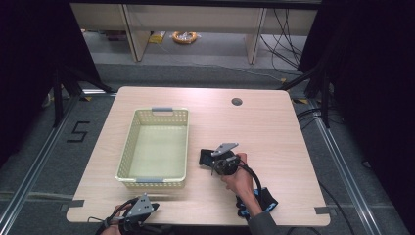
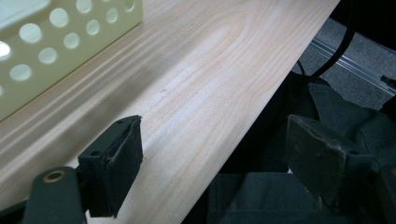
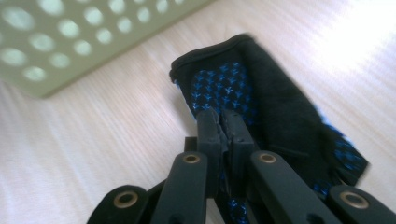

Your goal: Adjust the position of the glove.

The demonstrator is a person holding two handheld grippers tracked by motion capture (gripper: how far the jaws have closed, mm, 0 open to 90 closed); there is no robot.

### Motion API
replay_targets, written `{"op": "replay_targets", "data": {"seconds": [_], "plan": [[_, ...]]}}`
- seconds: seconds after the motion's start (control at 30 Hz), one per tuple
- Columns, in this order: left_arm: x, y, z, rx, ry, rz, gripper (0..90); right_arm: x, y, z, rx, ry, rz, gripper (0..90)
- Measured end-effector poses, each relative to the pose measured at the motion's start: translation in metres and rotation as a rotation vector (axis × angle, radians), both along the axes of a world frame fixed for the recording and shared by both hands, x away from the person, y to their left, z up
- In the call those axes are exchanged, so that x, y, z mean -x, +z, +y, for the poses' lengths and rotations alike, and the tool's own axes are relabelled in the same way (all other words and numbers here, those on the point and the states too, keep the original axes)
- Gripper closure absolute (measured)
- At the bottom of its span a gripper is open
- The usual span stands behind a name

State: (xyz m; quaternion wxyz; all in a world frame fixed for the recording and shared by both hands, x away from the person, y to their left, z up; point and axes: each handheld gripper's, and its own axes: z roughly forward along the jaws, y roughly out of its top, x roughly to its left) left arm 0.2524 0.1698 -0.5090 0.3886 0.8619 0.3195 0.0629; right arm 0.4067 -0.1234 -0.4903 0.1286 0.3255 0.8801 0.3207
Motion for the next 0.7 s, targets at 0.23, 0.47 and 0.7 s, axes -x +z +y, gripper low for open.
{"op": "replay_targets", "data": {"seconds": [0.23,0.47,0.7], "plan": [[0.0,0.001,0.001,0.016,-0.002,-0.013,18.8,0.013,0.023,-0.009,-0.019,0.069,-0.05,87.9],[0.001,0.001,0.0,0.028,0.02,0.001,18.8,0.046,0.049,-0.026,-0.053,0.12,-0.109,87.9],[-0.001,0.001,0.001,0.022,0.005,-0.009,18.7,0.073,0.057,-0.029,-0.056,0.164,-0.13,87.8]]}}
